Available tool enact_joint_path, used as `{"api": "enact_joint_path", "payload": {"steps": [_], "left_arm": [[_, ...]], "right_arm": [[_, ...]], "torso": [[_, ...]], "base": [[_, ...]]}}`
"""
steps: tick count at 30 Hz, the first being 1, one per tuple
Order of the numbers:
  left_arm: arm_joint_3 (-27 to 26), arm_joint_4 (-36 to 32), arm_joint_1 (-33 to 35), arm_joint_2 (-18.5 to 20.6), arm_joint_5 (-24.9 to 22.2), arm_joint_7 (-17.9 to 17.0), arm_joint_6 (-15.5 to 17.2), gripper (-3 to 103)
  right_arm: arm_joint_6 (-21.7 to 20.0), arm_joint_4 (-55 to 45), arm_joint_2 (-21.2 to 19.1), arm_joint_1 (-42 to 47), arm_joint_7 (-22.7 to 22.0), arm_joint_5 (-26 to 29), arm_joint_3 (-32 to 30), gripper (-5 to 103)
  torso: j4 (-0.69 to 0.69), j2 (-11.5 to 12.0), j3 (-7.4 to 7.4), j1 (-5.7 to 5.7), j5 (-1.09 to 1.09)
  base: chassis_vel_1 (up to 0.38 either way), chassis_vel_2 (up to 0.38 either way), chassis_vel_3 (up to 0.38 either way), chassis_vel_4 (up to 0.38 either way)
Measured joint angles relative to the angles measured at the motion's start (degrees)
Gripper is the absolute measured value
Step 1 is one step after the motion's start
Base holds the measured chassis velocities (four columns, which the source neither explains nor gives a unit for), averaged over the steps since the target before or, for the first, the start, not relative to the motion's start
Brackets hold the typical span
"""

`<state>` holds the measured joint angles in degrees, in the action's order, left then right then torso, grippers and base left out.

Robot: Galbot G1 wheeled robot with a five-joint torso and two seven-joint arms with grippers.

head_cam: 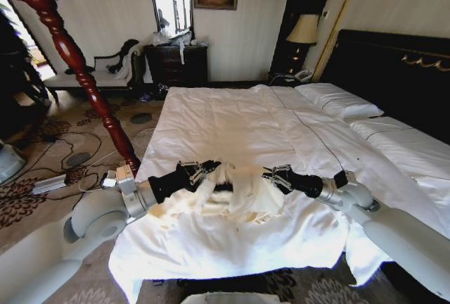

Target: Pick up the clothes from the bed and hang them on the clothes hanger.

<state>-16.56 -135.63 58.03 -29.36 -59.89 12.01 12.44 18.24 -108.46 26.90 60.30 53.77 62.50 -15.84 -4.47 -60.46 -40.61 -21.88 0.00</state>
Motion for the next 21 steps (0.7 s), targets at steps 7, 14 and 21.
{"api": "enact_joint_path", "payload": {"steps": [7,14,21], "left_arm": [[1.27,2.54,2.31,-2.67,3.45,-0.24,-0.41,0],[4.79,7.02,3.88,-5.70,8.24,-1.50,-1.34,0],[12.78,11.87,3.15,-10.31,15.46,-2.18,-1.46,0]], "right_arm": [[-0.13,1.29,0.76,0.85,-0.31,-1.59,-0.08,0],[-0.10,3.68,2.97,2.67,-6.15,-5.59,0.65,-1],[-1.71,5.17,4.19,3.12,-14.55,-10.70,0.72,25]], "torso": [[0.01,0.00,0.00,0.00,-0.01],[0.01,0.00,0.00,0.00,0.01],[0.00,0.00,0.00,0.00,0.00]], "base": [[0.000,0.000,0.000,0.000],[0.000,0.000,0.000,0.000],[0.000,0.000,0.000,0.000]]}}
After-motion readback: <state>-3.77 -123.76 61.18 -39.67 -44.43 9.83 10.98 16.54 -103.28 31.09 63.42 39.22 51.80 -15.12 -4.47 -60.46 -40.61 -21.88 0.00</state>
